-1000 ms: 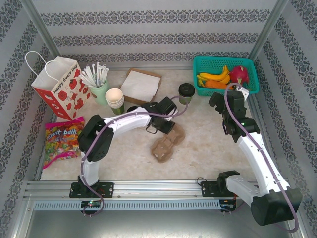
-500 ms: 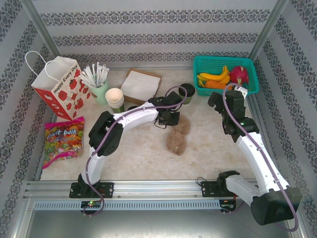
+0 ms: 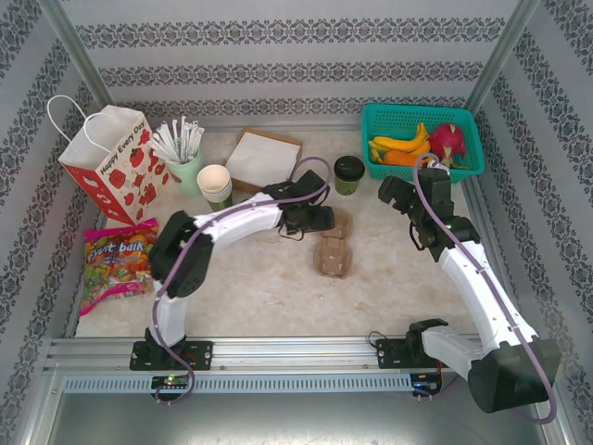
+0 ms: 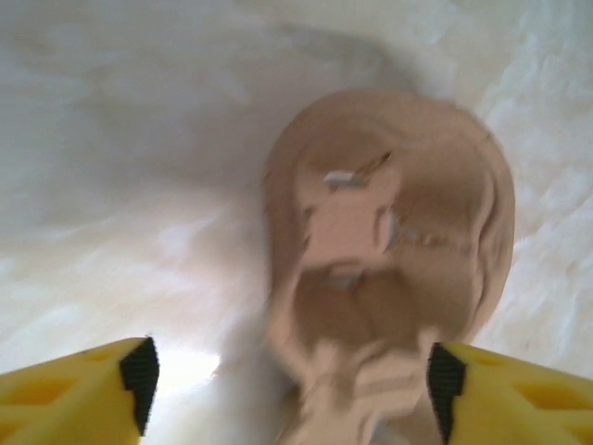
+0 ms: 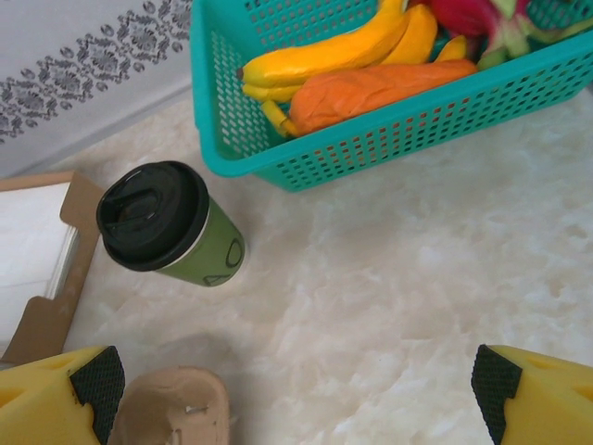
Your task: Pack the takeout coffee
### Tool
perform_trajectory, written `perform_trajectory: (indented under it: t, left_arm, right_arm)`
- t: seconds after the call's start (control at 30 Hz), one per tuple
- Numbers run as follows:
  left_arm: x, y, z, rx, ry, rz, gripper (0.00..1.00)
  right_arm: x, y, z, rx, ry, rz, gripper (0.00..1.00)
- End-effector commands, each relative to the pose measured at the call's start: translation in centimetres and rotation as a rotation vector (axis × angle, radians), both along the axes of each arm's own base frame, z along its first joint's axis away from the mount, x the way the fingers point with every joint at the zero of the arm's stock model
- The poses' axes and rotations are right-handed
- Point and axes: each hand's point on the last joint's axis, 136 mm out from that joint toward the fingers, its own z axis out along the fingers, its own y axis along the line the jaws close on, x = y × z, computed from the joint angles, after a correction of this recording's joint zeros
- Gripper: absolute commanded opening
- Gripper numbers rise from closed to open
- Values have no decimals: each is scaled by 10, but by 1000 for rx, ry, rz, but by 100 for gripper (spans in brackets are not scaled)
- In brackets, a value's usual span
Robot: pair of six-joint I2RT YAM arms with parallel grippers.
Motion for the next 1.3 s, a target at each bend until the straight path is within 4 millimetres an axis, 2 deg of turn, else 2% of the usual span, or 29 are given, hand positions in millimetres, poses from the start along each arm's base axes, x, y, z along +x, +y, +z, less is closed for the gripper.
perform_trajectory:
  t: [0.0, 0.03, 0.1, 0.23, 0.3, 0.4, 0.5, 0.63, 0.73, 0.9, 1.0, 1.1, 1.2, 1.27]
  left_arm:
    - [1, 49, 74, 38, -196, 36, 95]
    - [-2, 66, 86, 70, -224, 51, 99]
    - [-9, 106, 113, 119, -270, 112, 100]
    - [-20, 186, 152, 129, -313, 303, 100]
    - [-29, 233, 173, 146, -343, 434, 100]
    - [-47, 304, 197, 212, -375, 618, 100]
    - [-67, 364, 220, 280, -382, 787, 100]
    - [-88, 427, 242, 330, -381, 999, 100]
    - [-89, 460, 235, 235, -334, 1147, 100]
    - [-67, 508, 223, 74, -321, 1316, 98]
    - [-48, 529, 218, 67, -290, 1344, 97]
    - [-38, 552, 212, 109, -245, 1396, 97]
    - [-19, 565, 200, 82, -220, 1408, 95]
    - [-11, 568, 185, 69, -142, 1429, 94]
  right_arm:
    - [-1, 5, -4, 39, 11, 20, 98]
    - [-1, 6, -5, 49, 8, 17, 98]
    - [1, 7, -7, 67, 1, 14, 98]
    - [4, 13, -8, 89, -9, 36, 98]
    - [7, 18, -7, 99, -11, 62, 98]
    - [10, 24, -6, 104, -9, 83, 98]
    - [13, 33, -3, 101, -14, 112, 98]
    - [15, 45, 2, 66, -21, 160, 98]
    - [16, 51, 0, 28, -16, 174, 98]
    - [17, 56, -2, -10, -11, 187, 98]
    - [16, 57, 0, -27, -10, 196, 98]
    - [12, 57, -1, -42, -6, 201, 98]
    - [9, 55, -3, -53, -4, 197, 98]
    - [7, 53, -4, -61, 0, 194, 98]
